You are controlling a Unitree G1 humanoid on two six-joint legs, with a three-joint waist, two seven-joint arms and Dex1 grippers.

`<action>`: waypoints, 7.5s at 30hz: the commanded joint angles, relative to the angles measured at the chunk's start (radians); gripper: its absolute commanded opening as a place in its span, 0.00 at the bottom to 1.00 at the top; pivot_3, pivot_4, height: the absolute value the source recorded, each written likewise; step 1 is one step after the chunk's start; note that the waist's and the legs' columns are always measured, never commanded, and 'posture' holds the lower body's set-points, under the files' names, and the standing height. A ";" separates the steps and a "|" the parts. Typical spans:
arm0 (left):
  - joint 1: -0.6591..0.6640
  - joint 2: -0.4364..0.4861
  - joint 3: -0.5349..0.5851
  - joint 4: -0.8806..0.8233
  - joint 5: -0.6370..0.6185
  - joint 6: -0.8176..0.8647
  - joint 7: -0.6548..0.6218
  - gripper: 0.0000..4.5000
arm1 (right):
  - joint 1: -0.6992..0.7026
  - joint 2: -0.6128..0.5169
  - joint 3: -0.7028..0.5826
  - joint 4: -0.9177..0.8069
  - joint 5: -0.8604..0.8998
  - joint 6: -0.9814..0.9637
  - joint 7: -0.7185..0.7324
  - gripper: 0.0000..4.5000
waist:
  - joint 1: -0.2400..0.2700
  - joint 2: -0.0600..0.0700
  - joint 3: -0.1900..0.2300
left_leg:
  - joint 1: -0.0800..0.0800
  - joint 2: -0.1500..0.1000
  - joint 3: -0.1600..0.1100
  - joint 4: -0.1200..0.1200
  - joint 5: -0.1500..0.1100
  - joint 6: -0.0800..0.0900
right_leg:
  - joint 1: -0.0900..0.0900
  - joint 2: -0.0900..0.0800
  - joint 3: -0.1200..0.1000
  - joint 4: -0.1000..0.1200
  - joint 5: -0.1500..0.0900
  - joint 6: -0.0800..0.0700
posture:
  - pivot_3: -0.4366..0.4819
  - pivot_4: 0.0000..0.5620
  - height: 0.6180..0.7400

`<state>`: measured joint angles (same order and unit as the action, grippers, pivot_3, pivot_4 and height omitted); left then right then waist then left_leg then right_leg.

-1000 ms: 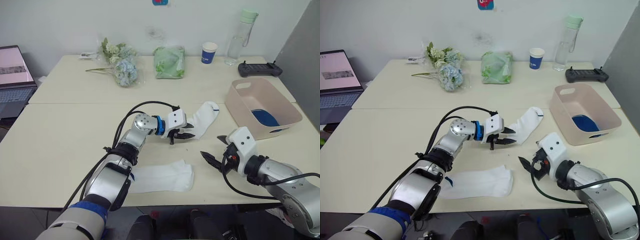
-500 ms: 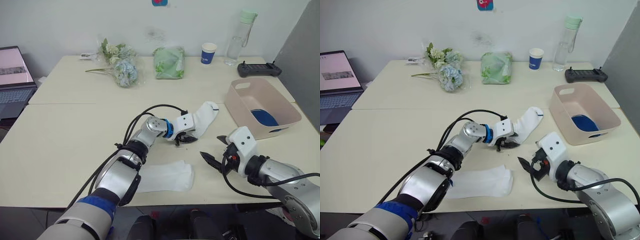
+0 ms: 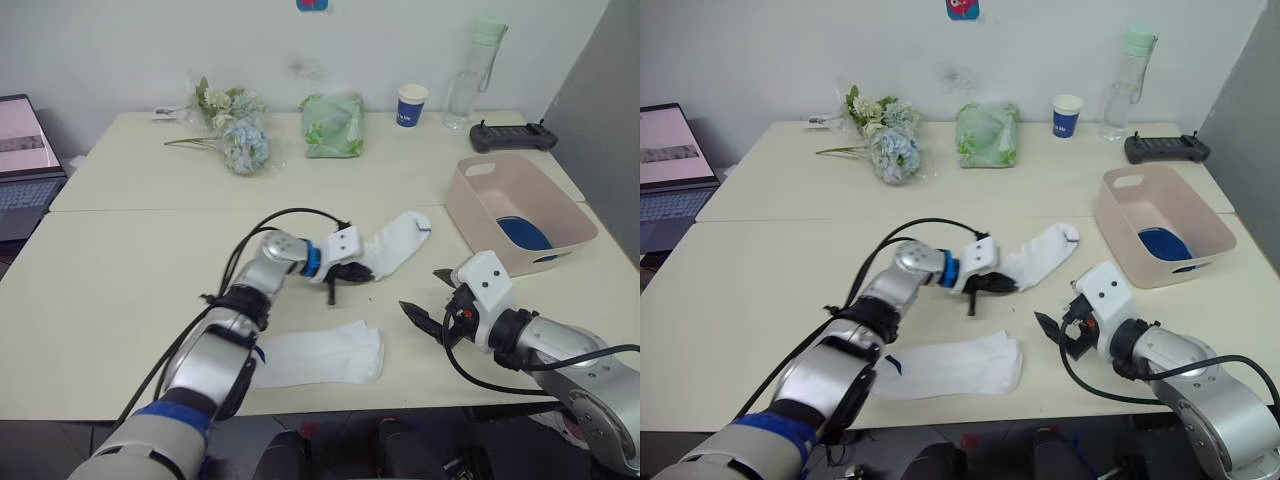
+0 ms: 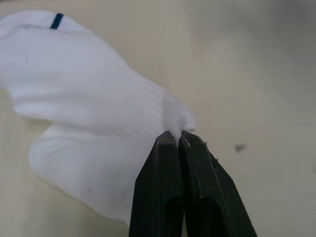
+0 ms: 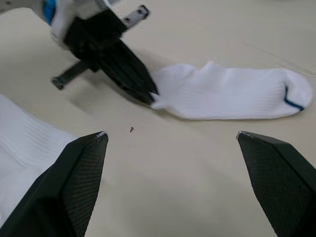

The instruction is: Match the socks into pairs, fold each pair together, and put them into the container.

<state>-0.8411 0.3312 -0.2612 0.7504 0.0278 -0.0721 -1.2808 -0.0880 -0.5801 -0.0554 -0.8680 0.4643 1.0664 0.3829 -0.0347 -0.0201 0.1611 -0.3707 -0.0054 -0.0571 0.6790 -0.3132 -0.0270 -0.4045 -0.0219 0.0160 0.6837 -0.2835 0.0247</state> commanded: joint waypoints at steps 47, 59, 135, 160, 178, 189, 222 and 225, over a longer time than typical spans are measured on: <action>0.415 0.191 0.176 -0.698 -0.350 0.877 0.372 1.00 | -0.407 0.324 0.158 0.832 -0.264 -0.335 -0.146 1.00 | 0.009 0.001 -0.001 | 0.001 -0.002 0.002 0.000 0.000 -0.001 | 0.000 -0.007 0.000 0.000 0.000 0.000 | 0.48 0.27 1.00; 0.410 0.128 0.142 -0.662 -0.307 0.852 0.458 0.53 | -0.407 0.352 0.158 0.856 -0.268 -0.322 -0.113 0.48 | 0.010 0.005 -0.004 | 0.002 -0.002 0.002 0.000 0.000 0.000 | 0.002 -0.008 0.001 -0.001 0.000 0.000 | 0.48 0.27 1.00; 0.142 -0.003 -0.027 -0.437 -0.058 0.354 0.253 1.00 | -0.044 0.115 0.164 0.067 -0.017 -0.062 -0.048 1.00 | 0.007 0.004 -0.003 | -0.006 -0.001 -0.002 0.002 0.000 0.000 | -0.002 -0.002 -0.003 -0.002 0.001 -0.001 | 0.48 0.27 1.00; 0.123 0.044 -0.095 -0.306 -0.053 0.247 0.041 0.01 | -0.112 0.117 0.105 0.094 -0.008 -0.052 -0.078 1.00 | 0.000 0.004 -0.003 | -0.003 -0.001 -0.001 0.002 0.000 0.000 | -0.001 -0.001 -0.001 -0.002 0.001 -0.001 | 0.48 0.27 1.00; 0.186 0.245 -0.053 -0.358 -0.142 0.121 -0.207 0.01 | -0.635 0.471 0.198 1.052 -0.221 -0.414 -0.138 1.00 | 0.001 0.004 -0.003 | -0.002 -0.001 0.002 0.001 0.001 0.000 | -0.002 -0.001 -0.001 -0.002 0.001 -0.001 | 0.48 0.27 1.00; 0.199 0.254 -0.046 -0.368 -0.140 0.109 -0.207 0.01 | -0.734 0.577 0.232 1.411 -0.324 -0.619 -0.063 1.00 | -0.012 0.004 -0.003 | -0.002 0.000 0.002 0.000 0.001 -0.001 | -0.003 -0.001 0.001 0.000 0.001 -0.001 | 0.48 0.27 1.00; 0.011 0.310 -0.158 0.036 -0.232 -0.268 -0.334 0.00 | -0.280 0.554 0.167 0.545 -0.269 -0.325 -0.120 0.20 | -0.023 0.004 -0.003 | -0.005 0.000 -0.001 0.001 0.000 0.000 | -0.006 0.000 0.000 0.001 0.001 -0.001 | 0.48 0.27 1.00; 0.021 0.311 -0.146 0.038 -0.237 -0.266 -0.334 0.00 | -0.359 0.543 0.194 0.641 -0.272 -0.335 -0.083 0.46 | -0.023 0.004 -0.003 | -0.005 0.000 -0.001 0.001 0.000 0.000 | -0.006 0.000 -0.001 0.001 0.001 -0.001 | 0.48 0.27 1.00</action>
<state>-0.8229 0.6391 -0.4111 0.8173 -0.1880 -0.3349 -1.6083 -0.3866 -0.0387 0.1224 -0.2488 0.1802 0.7509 0.2769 -0.0575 -0.0157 0.1580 -0.3755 -0.0057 -0.0576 0.6800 -0.3129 -0.0270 -0.4103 -0.0224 0.0155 0.6853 -0.2825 0.0235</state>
